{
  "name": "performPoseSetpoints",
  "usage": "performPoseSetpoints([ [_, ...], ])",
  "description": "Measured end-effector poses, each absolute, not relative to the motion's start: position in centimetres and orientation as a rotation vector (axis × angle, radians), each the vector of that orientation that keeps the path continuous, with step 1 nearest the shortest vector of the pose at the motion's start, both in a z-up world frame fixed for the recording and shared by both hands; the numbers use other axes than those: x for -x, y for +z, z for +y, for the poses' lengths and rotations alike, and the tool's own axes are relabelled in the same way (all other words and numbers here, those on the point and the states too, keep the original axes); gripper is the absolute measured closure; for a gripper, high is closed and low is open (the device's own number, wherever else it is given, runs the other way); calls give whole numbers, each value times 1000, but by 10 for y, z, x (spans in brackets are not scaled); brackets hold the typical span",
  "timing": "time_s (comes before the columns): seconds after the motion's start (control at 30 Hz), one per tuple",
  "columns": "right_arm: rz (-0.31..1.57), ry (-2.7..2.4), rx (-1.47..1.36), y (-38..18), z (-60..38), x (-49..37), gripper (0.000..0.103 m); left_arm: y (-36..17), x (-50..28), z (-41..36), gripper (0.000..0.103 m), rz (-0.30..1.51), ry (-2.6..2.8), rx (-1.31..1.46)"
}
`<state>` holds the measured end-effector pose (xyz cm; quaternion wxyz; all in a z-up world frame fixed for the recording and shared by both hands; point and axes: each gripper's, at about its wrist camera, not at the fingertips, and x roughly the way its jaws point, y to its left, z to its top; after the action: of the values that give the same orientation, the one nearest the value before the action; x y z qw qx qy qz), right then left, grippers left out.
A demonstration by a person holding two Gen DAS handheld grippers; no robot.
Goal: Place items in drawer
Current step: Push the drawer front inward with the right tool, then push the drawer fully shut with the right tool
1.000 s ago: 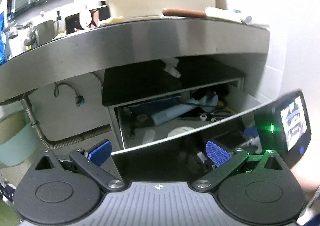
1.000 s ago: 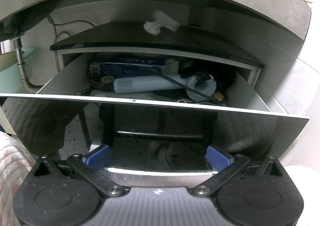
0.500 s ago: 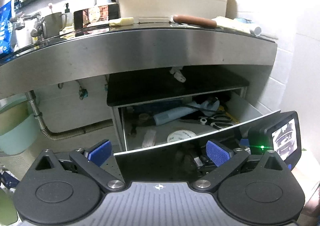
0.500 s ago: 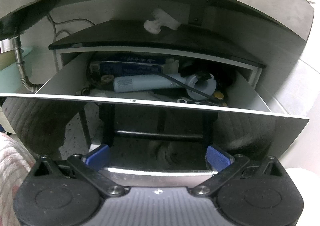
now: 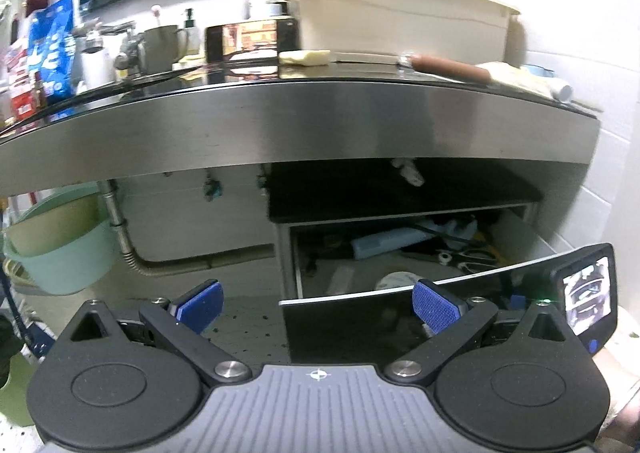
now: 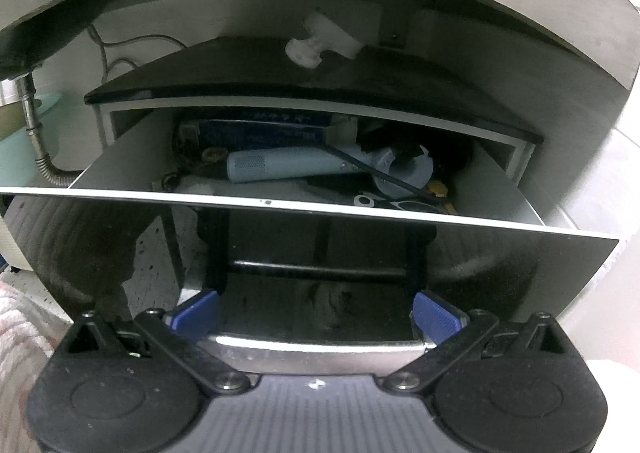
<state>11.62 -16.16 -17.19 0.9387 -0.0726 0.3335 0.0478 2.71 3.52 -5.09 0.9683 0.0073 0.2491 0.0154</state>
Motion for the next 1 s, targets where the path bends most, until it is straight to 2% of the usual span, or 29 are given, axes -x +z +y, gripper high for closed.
performPoseSetpoints([
  [1.0,694,93,148,-168,-161,-115,0,-52,-30,49,1,518,55,8],
])
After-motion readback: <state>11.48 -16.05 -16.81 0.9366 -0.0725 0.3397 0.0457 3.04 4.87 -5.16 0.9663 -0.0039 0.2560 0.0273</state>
